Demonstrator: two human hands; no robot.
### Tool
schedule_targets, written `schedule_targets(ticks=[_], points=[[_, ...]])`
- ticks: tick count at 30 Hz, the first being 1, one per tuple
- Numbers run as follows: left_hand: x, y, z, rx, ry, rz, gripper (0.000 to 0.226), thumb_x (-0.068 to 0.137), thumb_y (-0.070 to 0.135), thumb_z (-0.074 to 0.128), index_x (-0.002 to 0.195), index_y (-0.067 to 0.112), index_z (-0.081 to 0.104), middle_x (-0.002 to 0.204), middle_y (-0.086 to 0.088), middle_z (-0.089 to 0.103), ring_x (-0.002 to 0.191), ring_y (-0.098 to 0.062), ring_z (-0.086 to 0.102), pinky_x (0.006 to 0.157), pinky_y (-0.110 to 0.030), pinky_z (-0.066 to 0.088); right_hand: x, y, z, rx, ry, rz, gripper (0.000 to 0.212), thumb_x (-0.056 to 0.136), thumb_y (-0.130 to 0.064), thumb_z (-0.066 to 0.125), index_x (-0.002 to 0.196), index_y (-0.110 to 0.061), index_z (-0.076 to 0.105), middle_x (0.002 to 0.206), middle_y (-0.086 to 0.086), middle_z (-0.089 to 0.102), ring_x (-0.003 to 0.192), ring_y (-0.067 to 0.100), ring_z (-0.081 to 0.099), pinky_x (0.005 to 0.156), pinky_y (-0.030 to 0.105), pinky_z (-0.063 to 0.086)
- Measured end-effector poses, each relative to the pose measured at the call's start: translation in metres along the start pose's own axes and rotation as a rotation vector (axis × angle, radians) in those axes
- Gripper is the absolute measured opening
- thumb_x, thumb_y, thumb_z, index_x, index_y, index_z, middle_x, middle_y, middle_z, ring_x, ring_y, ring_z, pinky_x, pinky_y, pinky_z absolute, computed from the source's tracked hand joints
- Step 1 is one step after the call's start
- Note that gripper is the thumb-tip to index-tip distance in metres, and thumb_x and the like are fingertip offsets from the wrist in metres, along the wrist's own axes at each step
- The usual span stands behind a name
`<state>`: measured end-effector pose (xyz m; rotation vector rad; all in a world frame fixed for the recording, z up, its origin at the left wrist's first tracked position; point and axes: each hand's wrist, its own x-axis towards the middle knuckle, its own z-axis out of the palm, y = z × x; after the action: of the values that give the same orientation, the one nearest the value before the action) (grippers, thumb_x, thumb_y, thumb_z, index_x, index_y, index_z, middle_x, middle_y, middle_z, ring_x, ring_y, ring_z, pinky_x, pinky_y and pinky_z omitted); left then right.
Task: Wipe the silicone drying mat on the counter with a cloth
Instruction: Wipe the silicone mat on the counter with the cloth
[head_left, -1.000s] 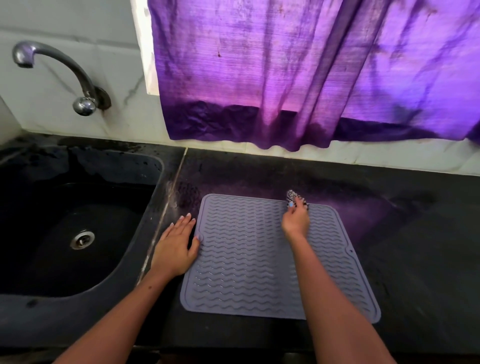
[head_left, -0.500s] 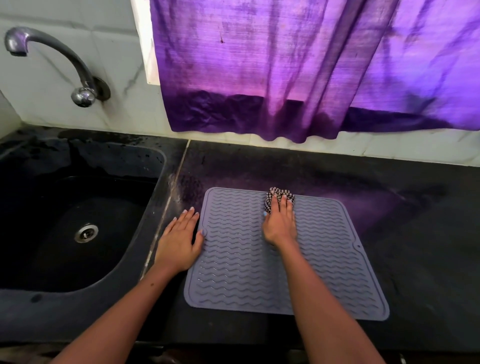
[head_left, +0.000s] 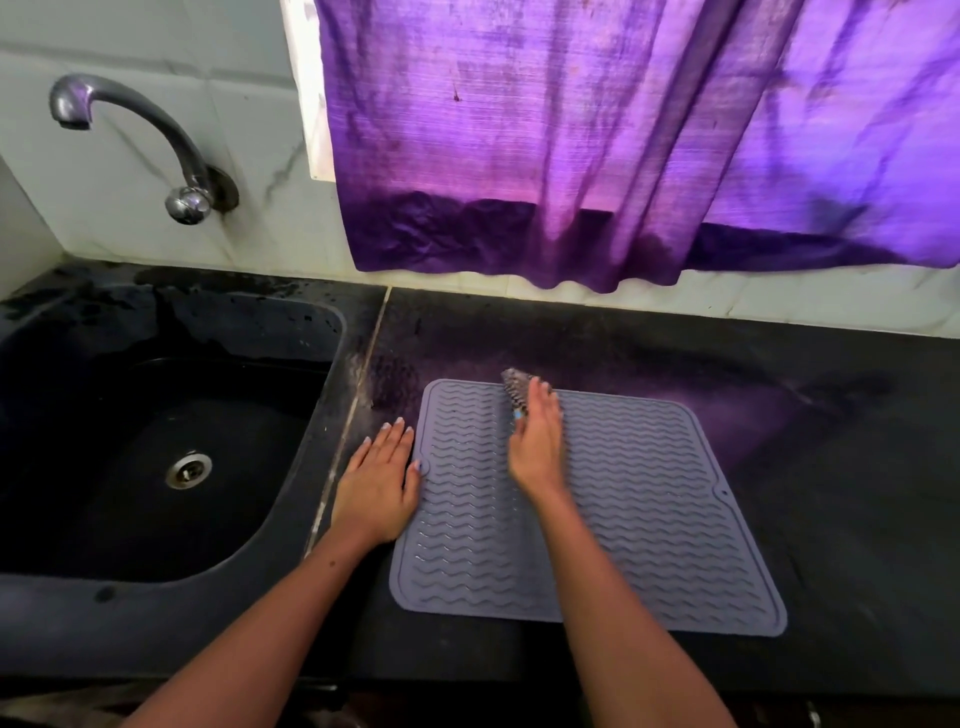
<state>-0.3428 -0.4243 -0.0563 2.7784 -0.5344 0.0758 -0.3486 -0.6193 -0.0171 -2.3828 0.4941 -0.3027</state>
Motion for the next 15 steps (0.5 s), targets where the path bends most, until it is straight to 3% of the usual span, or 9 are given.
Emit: schedule_targets(ticks=[3, 5, 11, 15], points=[[0.000, 0.001, 0.001, 0.006, -0.014, 0.009, 0.084, 0.079, 0.050, -0.010, 0.147, 0.009, 0.018, 0.157, -0.004, 0.012, 0.145, -0.014, 0.006, 0.116, -0.030, -0.003, -0.005, 0.004, 0.016, -0.293, -0.163, -0.040, 0.062, 0.100, -0.023, 0.032, 0.150, -0.013, -0.003, 0.159, 0.008, -0.009, 0.146, 0.022, -0.010, 0.120, 0.035, -0.003], [0.000, 0.002, 0.001, 0.023, -0.042, 0.012, 0.085, 0.077, 0.049, -0.013, 0.148, 0.008, 0.011, 0.157, -0.004, 0.006, 0.145, -0.015, 0.000, 0.115, -0.031, -0.009, -0.003, 0.003, 0.017, -0.352, -0.203, -0.019, 0.064, 0.099, -0.027, 0.031, 0.150, -0.013, -0.005, 0.158, 0.008, -0.011, 0.146, 0.023, -0.011, 0.119, 0.035, -0.002], [0.002, 0.005, -0.002, 0.084, -0.099, 0.023, 0.089, 0.071, 0.045, -0.021, 0.148, 0.006, 0.001, 0.158, -0.007, -0.003, 0.145, -0.019, -0.007, 0.113, -0.032, -0.014, 0.004, -0.002, 0.012, -0.355, -0.274, 0.043, 0.063, 0.100, -0.025, 0.031, 0.150, -0.014, -0.004, 0.158, 0.006, -0.012, 0.146, 0.021, -0.011, 0.120, 0.035, -0.001], [0.002, 0.001, -0.007, 0.097, -0.146, 0.088, 0.091, 0.069, 0.045, -0.022, 0.147, 0.004, -0.002, 0.157, -0.010, -0.006, 0.145, -0.021, -0.009, 0.115, -0.034, -0.011, 0.018, -0.014, 0.007, -0.169, -0.265, 0.135, 0.056, 0.099, -0.018, 0.034, 0.150, -0.008, 0.013, 0.158, 0.013, 0.007, 0.146, 0.029, 0.009, 0.118, 0.036, 0.010]])
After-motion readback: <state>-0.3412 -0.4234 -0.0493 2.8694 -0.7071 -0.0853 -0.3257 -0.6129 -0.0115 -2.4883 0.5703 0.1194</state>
